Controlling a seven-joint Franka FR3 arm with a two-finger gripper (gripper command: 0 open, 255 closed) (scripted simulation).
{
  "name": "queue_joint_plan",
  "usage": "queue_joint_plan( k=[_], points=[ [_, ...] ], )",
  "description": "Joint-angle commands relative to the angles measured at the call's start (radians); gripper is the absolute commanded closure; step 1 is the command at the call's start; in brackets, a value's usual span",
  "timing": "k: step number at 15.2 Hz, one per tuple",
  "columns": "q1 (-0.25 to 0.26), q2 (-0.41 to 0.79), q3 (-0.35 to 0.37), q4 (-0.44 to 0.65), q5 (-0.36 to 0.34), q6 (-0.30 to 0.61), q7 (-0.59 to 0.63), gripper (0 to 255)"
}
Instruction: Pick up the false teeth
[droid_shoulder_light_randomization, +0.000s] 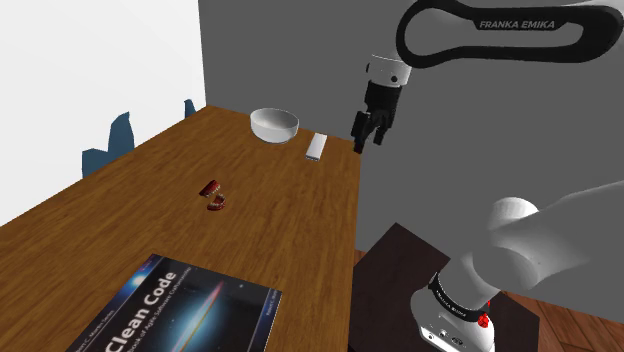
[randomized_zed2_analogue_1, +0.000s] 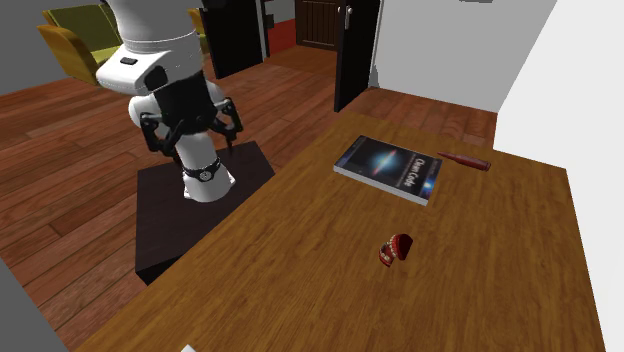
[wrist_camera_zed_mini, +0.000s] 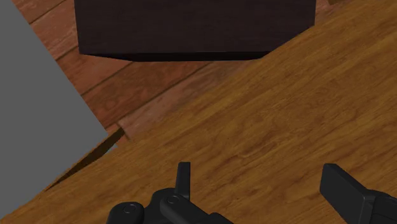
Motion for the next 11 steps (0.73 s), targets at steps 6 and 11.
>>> queue_joint_plan(
  k=[6,11],
  points=[
    [0.043,0.208,0.101,0.097,0.04,0.11,0.125,0],
    [0.067,0.377,0.161,0.209,0.037,0.165,0.212,0]
  ],
)
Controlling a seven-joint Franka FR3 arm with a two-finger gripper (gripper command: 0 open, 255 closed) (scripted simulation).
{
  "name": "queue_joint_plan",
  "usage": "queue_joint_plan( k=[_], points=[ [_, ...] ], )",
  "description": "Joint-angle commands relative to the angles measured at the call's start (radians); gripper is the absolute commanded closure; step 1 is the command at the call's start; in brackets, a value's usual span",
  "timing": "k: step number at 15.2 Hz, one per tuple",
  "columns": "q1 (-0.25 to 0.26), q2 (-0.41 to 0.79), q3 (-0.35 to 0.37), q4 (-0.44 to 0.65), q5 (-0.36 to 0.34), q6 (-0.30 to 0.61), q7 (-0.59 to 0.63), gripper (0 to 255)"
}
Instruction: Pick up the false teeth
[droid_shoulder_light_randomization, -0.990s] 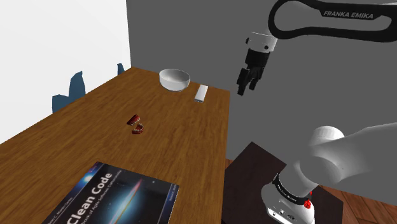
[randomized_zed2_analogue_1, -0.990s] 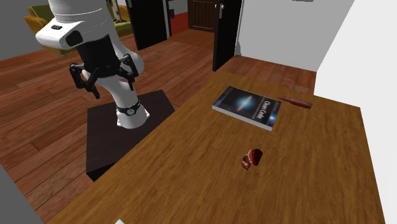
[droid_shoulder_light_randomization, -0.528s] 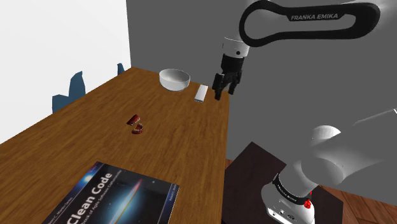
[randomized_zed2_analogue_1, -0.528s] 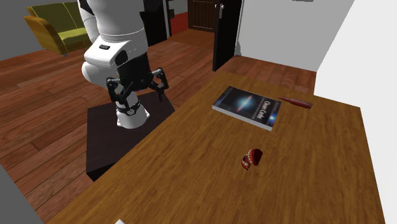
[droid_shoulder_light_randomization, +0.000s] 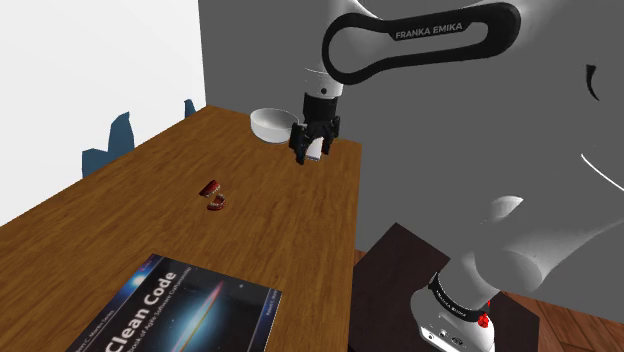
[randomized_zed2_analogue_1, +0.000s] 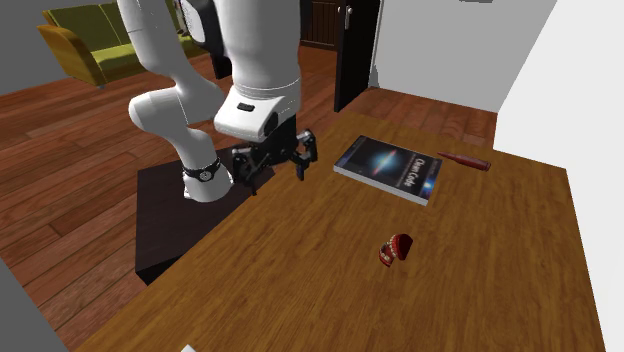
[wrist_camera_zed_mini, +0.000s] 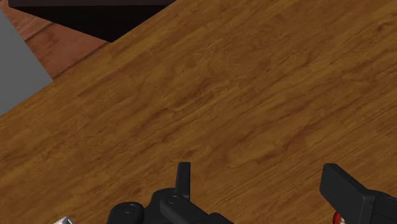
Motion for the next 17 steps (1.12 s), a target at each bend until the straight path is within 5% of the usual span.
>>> queue_joint_plan(
  k=[1,10,17],
  points=[
    [0.011,0.069,0.024,0.041,-0.004,0.027,0.039,0],
    [0.074,0.402,0.093,0.336,-0.076,0.053,0.197,0],
    [0.159,0.692,0.104,0.664,-0.152,0.0,0.298,0]
  ],
)
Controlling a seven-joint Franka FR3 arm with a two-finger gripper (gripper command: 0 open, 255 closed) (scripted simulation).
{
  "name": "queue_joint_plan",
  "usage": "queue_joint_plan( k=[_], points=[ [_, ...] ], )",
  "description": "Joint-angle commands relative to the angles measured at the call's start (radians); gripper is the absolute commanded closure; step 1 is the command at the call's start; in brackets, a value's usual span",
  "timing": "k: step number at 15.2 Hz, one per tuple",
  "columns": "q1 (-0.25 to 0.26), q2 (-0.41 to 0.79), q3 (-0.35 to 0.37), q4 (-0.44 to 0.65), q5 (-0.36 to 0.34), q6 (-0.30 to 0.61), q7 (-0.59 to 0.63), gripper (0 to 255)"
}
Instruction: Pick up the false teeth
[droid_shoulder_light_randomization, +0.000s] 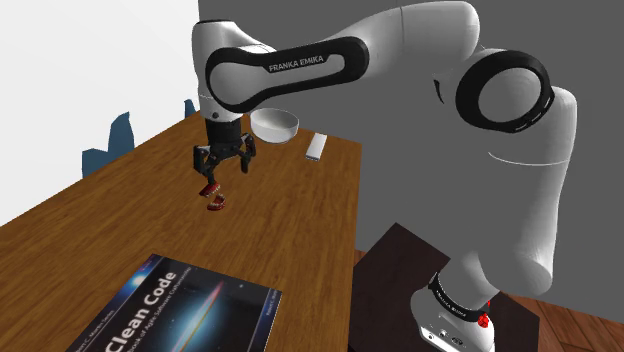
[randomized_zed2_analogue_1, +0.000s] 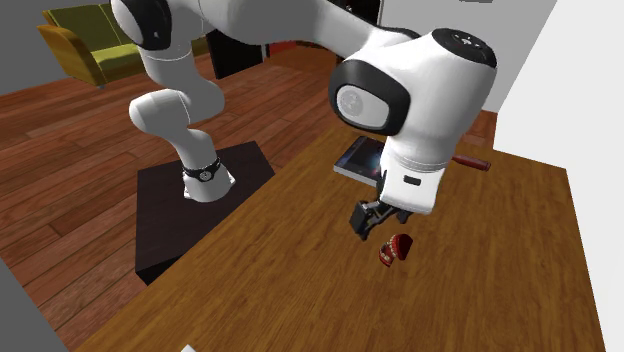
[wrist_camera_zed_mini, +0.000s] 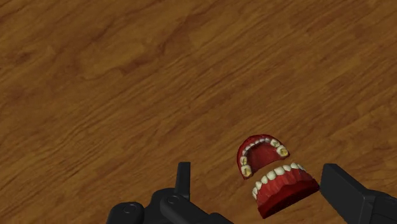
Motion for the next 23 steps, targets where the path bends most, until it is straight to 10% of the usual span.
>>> queue_joint_plan(
  k=[1,12,13,23],
  points=[
    [0.033,0.102,-0.001,0.133,-0.024,-0.035,0.028,0],
    [0.059,0.208,-0.01,0.177,-0.046,0.022,0.046,0],
    [0.061,0.208,-0.009,0.178,-0.047,0.022,0.048,255],
    [0.059,0.204,-0.009,0.185,-0.045,0.011,0.046,255]
  ],
)
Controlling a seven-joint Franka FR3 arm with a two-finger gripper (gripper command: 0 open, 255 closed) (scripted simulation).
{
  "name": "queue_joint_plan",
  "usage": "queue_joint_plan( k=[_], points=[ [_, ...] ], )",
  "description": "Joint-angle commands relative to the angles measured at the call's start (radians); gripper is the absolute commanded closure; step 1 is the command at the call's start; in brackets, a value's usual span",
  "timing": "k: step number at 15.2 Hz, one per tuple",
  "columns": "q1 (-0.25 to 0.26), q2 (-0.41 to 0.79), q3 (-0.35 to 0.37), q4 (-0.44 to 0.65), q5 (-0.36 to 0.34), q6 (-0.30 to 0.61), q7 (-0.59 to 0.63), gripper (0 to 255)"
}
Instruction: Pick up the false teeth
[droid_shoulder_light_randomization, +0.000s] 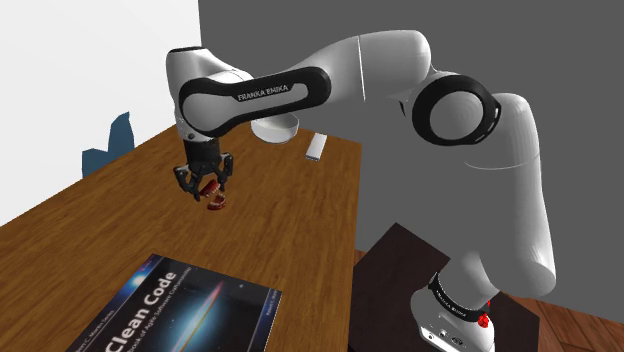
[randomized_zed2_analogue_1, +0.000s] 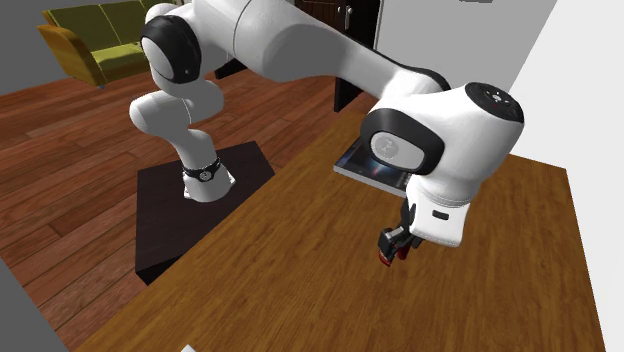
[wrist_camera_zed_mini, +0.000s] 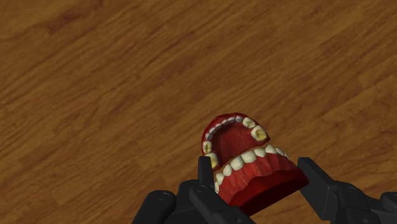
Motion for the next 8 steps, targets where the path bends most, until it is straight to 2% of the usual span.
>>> queue_joint_plan(
  k=[1,8],
  points=[
    [0.0,-0.004,0.001,0.013,0.001,-0.018,-0.001,255],
    [0.003,-0.024,0.005,0.077,0.007,-0.101,-0.003,255]
  ],
)
